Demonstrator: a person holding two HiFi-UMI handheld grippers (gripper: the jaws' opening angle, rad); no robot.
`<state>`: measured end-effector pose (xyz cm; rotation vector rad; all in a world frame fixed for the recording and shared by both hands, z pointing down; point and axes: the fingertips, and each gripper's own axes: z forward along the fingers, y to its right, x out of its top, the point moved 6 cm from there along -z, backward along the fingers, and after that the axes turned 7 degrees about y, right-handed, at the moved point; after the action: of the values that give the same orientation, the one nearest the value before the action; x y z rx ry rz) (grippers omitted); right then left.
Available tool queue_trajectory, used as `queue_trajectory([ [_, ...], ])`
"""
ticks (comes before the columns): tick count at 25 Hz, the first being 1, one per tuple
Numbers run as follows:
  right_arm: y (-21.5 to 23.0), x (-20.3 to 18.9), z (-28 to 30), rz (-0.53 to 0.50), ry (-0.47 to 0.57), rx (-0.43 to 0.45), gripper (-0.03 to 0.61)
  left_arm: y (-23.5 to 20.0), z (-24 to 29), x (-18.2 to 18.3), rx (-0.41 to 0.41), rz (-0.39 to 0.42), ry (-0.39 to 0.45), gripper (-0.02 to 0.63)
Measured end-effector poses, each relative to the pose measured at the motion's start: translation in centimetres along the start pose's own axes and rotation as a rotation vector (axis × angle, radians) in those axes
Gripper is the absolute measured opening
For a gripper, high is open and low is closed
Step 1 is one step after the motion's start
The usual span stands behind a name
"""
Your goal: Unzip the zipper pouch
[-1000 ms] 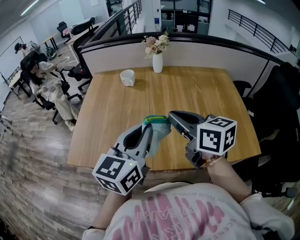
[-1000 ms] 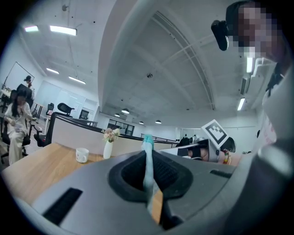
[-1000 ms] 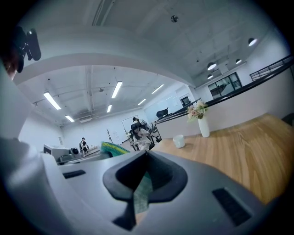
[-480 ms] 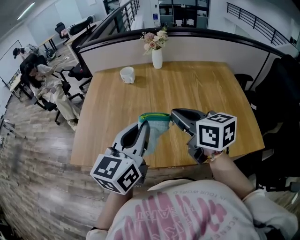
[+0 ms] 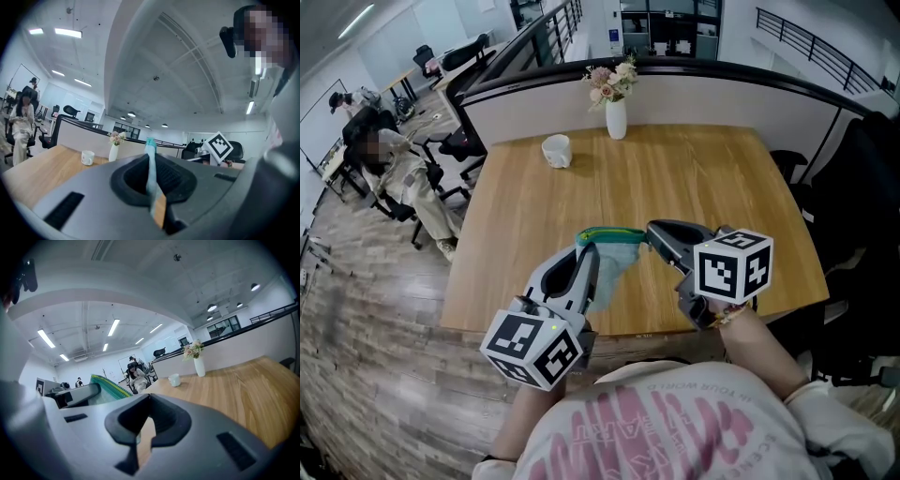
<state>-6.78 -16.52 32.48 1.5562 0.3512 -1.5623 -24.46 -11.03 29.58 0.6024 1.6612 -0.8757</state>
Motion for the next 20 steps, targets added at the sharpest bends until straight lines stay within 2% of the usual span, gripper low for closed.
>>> queue_trajectory([
  [13, 1.4, -1.2, -2.1, 0.042, 0.008, -0.032, 0.0, 1.1, -0.2, -0.9, 0.003, -0.023, -0.009, 0.014],
  [20, 3.6, -1.8, -3.4, 0.057, 0.01, -0.072, 0.0, 1.8, 1.0, -1.4, -0.007, -0.04, -0.007, 0.014],
])
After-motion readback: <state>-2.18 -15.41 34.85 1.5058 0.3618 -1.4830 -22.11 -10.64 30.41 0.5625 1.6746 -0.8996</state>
